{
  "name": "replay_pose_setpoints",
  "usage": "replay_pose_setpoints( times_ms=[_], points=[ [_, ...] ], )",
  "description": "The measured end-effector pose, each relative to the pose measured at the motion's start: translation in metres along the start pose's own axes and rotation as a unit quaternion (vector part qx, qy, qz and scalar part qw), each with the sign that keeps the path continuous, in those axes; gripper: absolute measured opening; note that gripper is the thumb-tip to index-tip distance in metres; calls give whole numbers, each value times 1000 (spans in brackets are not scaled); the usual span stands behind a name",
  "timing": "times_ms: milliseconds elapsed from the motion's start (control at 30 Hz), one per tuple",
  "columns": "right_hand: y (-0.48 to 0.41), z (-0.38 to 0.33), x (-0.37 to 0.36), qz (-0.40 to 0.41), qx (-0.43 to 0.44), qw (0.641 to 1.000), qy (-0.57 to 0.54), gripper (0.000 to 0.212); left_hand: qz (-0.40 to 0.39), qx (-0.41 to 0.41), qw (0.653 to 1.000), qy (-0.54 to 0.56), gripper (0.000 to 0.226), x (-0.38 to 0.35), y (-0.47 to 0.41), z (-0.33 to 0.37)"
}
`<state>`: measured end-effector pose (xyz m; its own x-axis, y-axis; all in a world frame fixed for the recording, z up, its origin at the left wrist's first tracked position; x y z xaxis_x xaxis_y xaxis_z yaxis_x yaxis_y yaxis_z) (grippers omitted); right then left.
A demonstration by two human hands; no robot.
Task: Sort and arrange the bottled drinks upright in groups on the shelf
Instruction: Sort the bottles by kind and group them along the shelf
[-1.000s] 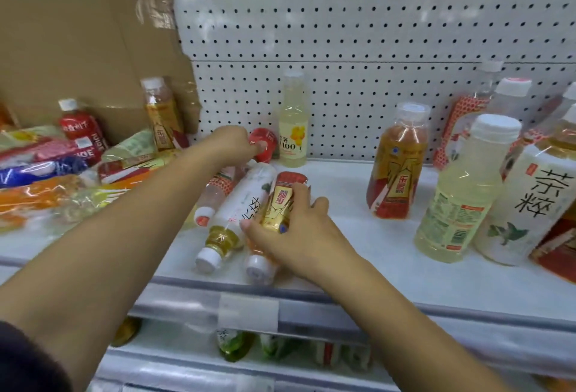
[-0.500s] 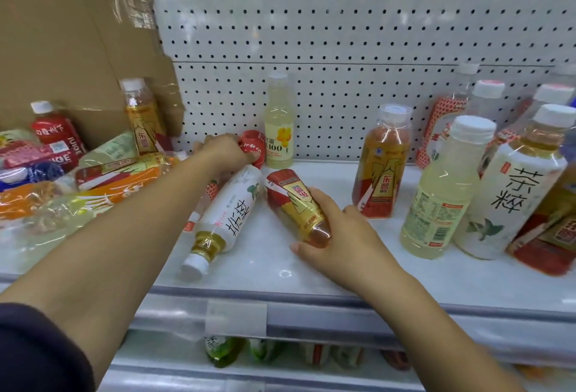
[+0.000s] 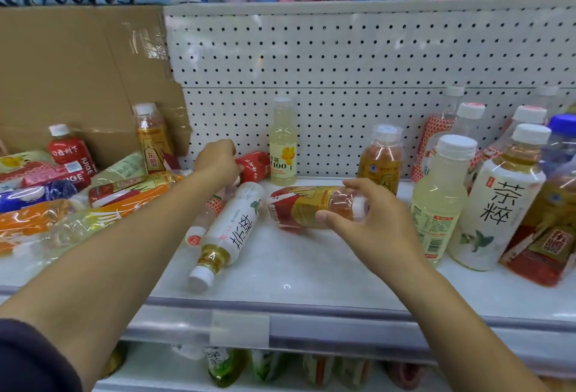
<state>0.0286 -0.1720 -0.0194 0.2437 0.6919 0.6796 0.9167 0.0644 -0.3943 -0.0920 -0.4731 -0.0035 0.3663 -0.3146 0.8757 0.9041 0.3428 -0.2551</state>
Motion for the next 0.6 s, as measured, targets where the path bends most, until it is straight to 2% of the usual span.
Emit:
replay_pose_setpoints(
  times_ms=[100, 233, 333, 600],
  points=[
    [-3, -1, 2, 31, 3, 999, -19, 68, -25, -16, 999, -24, 39, -1, 3, -9],
    [-5, -2, -3, 30, 6, 999, -17, 65, -70, -19, 995, -70, 55, -11, 8, -7],
    [-5, -2, -4, 28, 11, 999, -14, 64, -88, -7, 992, -90, 54, -15, 9, -3],
    [-3, 7, -2, 41, 12, 998, -37, 66, -46, 66, 994, 71, 39, -4, 8, -3]
  ],
)
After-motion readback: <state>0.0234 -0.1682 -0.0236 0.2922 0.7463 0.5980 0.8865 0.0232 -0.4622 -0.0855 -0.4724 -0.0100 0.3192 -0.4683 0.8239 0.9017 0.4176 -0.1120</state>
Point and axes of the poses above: each hand's wrist, its own y-axis away from the middle knuckle, its own x-axis out of the back of the hand, z = x × y, the point moved 5 cm from there along -y, towards the middle knuckle, and after that the axes turned 6 degrees about y, right-handed, at the moved point
